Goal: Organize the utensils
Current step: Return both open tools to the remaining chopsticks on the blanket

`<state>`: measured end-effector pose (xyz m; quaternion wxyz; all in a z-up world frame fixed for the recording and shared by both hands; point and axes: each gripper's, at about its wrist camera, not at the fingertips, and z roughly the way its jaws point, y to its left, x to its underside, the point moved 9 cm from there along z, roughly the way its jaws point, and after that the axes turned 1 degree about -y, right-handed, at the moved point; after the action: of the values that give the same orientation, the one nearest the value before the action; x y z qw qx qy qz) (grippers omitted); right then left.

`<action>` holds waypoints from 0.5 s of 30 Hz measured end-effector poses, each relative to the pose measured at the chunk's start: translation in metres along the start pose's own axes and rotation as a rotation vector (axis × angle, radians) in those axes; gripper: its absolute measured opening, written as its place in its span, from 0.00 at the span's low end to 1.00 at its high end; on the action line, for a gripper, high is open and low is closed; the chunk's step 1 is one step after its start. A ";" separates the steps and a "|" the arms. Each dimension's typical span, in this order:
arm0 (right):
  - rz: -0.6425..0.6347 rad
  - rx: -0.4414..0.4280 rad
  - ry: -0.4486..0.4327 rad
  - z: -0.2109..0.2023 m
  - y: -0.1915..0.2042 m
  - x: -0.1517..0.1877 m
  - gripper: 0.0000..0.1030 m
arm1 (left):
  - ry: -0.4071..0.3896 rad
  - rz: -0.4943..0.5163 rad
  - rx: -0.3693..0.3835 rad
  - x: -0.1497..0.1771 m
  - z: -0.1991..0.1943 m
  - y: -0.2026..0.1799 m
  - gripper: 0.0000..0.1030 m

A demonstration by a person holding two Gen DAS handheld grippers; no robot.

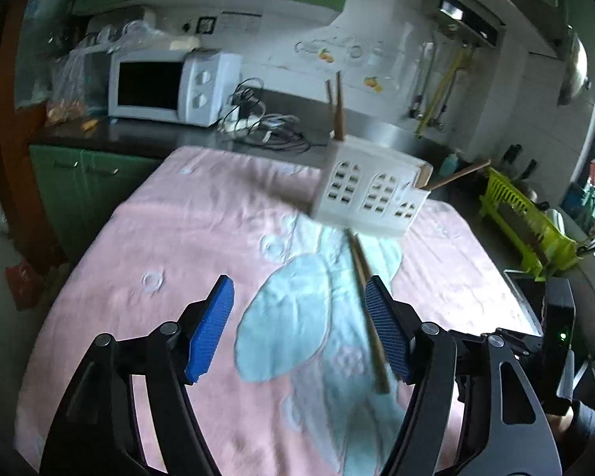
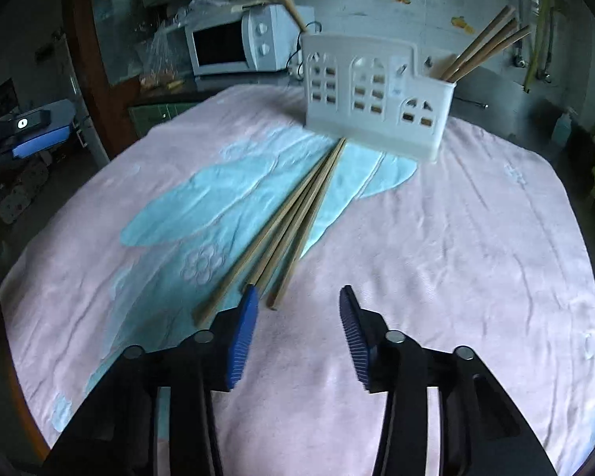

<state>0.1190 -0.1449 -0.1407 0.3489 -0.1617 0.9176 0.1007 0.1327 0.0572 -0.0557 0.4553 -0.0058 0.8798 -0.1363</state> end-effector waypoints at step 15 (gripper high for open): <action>0.019 0.023 0.048 0.034 0.002 0.003 0.19 | 0.150 0.021 0.010 0.059 0.027 -0.013 0.67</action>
<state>0.1367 -0.1341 -0.1675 0.3278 -0.1510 0.9283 0.0896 0.1185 0.0308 -0.1143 0.3895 0.0161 0.9108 -0.1361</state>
